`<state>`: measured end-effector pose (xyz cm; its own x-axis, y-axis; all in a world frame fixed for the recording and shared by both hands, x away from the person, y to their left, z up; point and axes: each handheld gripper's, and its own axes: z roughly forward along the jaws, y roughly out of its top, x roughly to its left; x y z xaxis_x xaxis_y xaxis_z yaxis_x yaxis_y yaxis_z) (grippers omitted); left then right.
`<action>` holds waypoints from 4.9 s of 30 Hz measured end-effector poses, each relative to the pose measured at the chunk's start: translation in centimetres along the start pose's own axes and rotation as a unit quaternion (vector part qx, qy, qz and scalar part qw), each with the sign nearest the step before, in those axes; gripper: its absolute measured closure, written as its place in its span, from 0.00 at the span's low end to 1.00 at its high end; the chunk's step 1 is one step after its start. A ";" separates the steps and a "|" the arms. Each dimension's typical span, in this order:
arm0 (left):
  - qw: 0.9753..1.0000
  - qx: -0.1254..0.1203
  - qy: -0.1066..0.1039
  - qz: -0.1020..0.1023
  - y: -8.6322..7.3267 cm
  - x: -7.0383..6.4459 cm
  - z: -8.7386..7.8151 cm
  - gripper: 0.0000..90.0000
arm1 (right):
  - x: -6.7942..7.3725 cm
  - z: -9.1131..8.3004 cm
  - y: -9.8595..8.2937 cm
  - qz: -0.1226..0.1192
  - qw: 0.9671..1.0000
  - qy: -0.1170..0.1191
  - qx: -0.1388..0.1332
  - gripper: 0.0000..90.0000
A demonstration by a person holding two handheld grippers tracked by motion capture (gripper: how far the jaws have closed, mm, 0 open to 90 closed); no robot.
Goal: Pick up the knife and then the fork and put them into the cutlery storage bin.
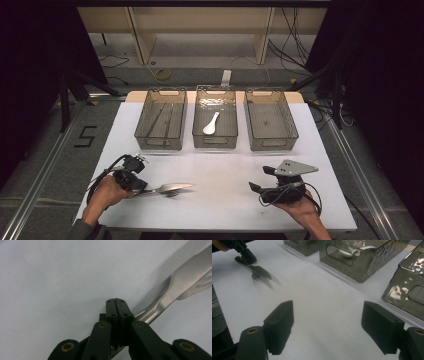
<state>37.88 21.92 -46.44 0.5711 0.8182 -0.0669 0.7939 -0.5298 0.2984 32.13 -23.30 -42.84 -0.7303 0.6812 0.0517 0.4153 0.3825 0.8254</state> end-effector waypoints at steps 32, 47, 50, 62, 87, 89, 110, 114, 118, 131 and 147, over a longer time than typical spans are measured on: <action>0.993 0.046 0.017 0.103 -1.7 -2.1 -1.2 0.44 | 0.0 0.1 0.0 0.000 1.000 0.001 0.004 0.30; 0.990 0.052 0.039 0.127 -1.8 -2.1 -0.9 0.68 | 0.1 0.2 0.0 -0.003 1.000 0.002 0.005 0.30; 0.988 0.057 0.038 0.135 -1.8 -2.0 -0.9 0.69 | 0.1 0.2 0.0 -0.003 1.000 0.002 0.005 0.30; 0.984 0.083 0.014 0.154 -1.7 -2.5 -0.6 0.73 | 0.2 0.2 0.0 -0.006 1.000 0.002 0.005 0.30; 0.986 0.062 -0.033 0.151 -1.9 -1.7 -0.8 0.89 | 0.2 0.2 0.0 -0.003 1.000 0.003 0.005 0.30; 0.988 0.055 -0.035 0.139 -1.7 -1.6 -0.9 0.89 | 0.2 0.2 0.0 -0.004 1.000 0.003 0.005 0.30; 0.984 -0.011 -0.109 0.140 3.1 -5.6 -1.7 0.93 | 1.5 0.7 0.5 -0.025 0.999 0.020 0.000 0.31; 0.980 -0.016 -0.120 0.156 4.3 -6.7 -1.7 0.93 | 2.0 0.9 0.8 -0.028 0.999 0.026 -0.002 0.31; 0.976 -0.018 -0.132 0.170 5.7 -7.9 -1.9 0.93 | 2.7 1.2 1.3 -0.038 0.999 0.035 -0.004 0.31; 0.965 -0.004 -0.162 0.207 9.8 -11.4 -0.7 0.93 | 4.7 2.0 2.3 -0.092 0.995 0.044 0.000 0.31; 0.955 0.012 -0.174 0.240 11.2 -14.2 -0.7 0.93 | 6.6 4.4 3.2 -0.182 0.981 0.053 0.027 0.34</action>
<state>38.53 4.56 -41.44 0.9020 0.3582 -0.2412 0.4253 -0.8337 0.3522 31.06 -14.86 -42.33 -0.8870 0.4250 -0.1807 0.1418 0.6230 0.7693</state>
